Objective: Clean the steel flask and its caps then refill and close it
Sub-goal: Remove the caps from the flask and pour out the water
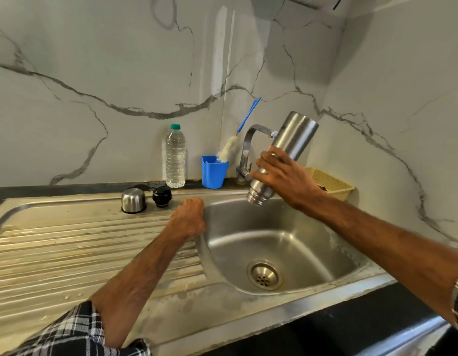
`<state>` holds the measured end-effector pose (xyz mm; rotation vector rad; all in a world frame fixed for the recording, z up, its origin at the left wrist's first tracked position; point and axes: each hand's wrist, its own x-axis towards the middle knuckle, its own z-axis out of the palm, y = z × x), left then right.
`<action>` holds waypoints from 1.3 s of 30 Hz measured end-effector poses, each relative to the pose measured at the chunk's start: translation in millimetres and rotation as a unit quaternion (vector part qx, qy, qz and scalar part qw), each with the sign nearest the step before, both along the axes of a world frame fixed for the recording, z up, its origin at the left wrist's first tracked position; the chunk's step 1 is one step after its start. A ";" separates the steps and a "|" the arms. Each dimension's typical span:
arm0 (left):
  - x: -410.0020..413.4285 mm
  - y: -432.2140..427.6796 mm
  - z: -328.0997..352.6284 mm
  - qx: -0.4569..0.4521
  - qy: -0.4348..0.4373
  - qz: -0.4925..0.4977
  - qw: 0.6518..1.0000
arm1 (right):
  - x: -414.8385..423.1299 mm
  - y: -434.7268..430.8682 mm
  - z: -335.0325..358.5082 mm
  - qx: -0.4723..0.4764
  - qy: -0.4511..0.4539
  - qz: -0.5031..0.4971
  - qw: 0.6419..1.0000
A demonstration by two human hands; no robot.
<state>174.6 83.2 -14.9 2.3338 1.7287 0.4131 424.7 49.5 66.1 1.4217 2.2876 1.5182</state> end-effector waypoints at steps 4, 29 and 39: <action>-1.0 3.5 -1.3 -0.005 -0.012 -0.004 1.000 | 4.1 -1.9 -5.5 0.000 0.103 -0.020 0.995; -13.7 5.2 35.7 -0.172 -0.631 -0.114 0.748 | -29.1 -13.4 -19.3 -0.252 0.942 0.217 0.057; -4.6 -1.9 51.9 -0.192 -0.832 -0.016 0.521 | -79.6 -25.1 -48.6 -0.198 0.937 0.279 0.074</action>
